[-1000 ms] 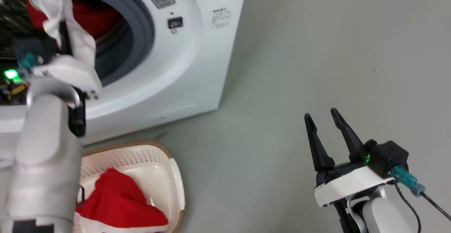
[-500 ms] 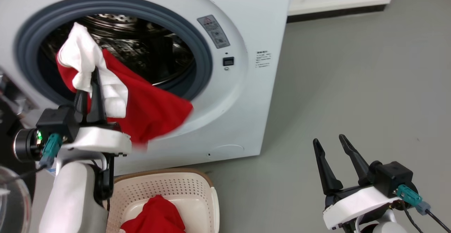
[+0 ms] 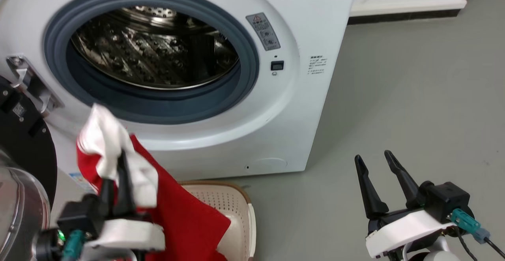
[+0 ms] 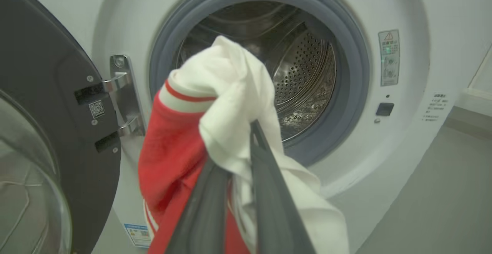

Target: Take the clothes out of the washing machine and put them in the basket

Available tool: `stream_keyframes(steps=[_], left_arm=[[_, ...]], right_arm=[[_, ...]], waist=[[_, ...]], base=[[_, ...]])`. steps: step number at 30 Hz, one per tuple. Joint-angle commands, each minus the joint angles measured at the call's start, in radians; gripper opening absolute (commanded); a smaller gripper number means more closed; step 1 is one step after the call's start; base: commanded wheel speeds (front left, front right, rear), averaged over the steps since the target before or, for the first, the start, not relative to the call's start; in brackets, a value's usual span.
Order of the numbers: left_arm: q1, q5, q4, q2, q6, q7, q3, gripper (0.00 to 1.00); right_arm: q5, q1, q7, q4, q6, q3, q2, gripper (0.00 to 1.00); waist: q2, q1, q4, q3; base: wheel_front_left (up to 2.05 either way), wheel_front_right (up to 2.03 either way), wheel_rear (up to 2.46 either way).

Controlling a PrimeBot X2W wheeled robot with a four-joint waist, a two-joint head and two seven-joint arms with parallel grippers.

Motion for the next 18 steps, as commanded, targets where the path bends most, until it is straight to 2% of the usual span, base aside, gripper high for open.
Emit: stream_keyframes(steps=[1,7,15,18], left_arm=[[0.021,-0.006,0.022,-0.011,0.003,0.001,-0.009,0.00],[0.024,-0.066,0.276,-0.060,-0.046,-0.031,-0.057,0.00],[-0.201,-0.101,0.721,-0.103,-0.135,-0.087,-0.132,0.00],[-0.322,-0.095,0.887,-0.110,-0.149,-0.094,-0.161,0.00]], right_arm=[[-0.004,-0.010,0.002,-0.009,0.000,0.000,0.000,1.00],[-0.007,-0.053,0.001,-0.027,0.000,0.009,0.000,1.00],[-0.008,-0.131,-0.015,-0.033,0.000,0.021,0.000,1.00],[-0.008,-0.170,-0.026,-0.035,0.000,0.035,0.000,1.00]], waist=[[0.0000,0.0002,0.008,0.029],[0.0000,0.0002,0.012,0.142],[0.0000,0.0002,-0.004,0.331],[0.0000,0.0002,-0.021,0.412]], base=[[0.00,0.00,0.00],[0.00,0.00,0.00],[0.00,0.00,0.00],[0.00,0.00,0.00]])
